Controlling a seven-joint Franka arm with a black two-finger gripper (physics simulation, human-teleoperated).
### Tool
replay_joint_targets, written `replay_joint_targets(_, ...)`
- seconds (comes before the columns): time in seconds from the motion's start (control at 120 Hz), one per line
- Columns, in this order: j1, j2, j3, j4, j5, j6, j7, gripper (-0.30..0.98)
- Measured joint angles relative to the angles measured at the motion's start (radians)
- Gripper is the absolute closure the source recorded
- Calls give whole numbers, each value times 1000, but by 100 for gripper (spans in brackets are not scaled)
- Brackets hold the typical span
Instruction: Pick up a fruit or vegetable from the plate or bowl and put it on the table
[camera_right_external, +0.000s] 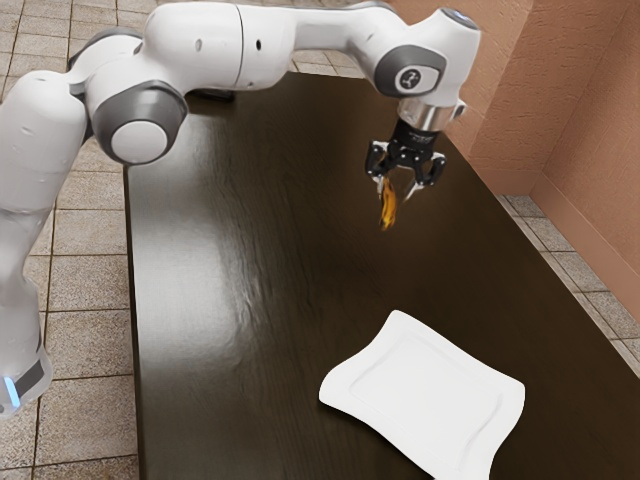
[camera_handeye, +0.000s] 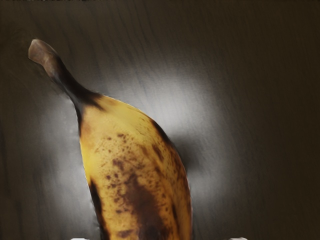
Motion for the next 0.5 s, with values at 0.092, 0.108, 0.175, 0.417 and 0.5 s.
replay_joint_targets(0.092, 4, -1, 0, 0, -8, -1, 0, 15)
replay_joint_targets(0.108, 4, -1, 0, 0, -9, -1, 0, 13)
replay_joint_targets(0.175, 4, -1, -1, 0, -11, -2, 0, 8)
replay_joint_targets(0.417, 3, -1, -5, 6, -17, 0, 0, 2)
replay_joint_targets(0.5, 3, -2, -4, 6, -21, 2, 0, 1)
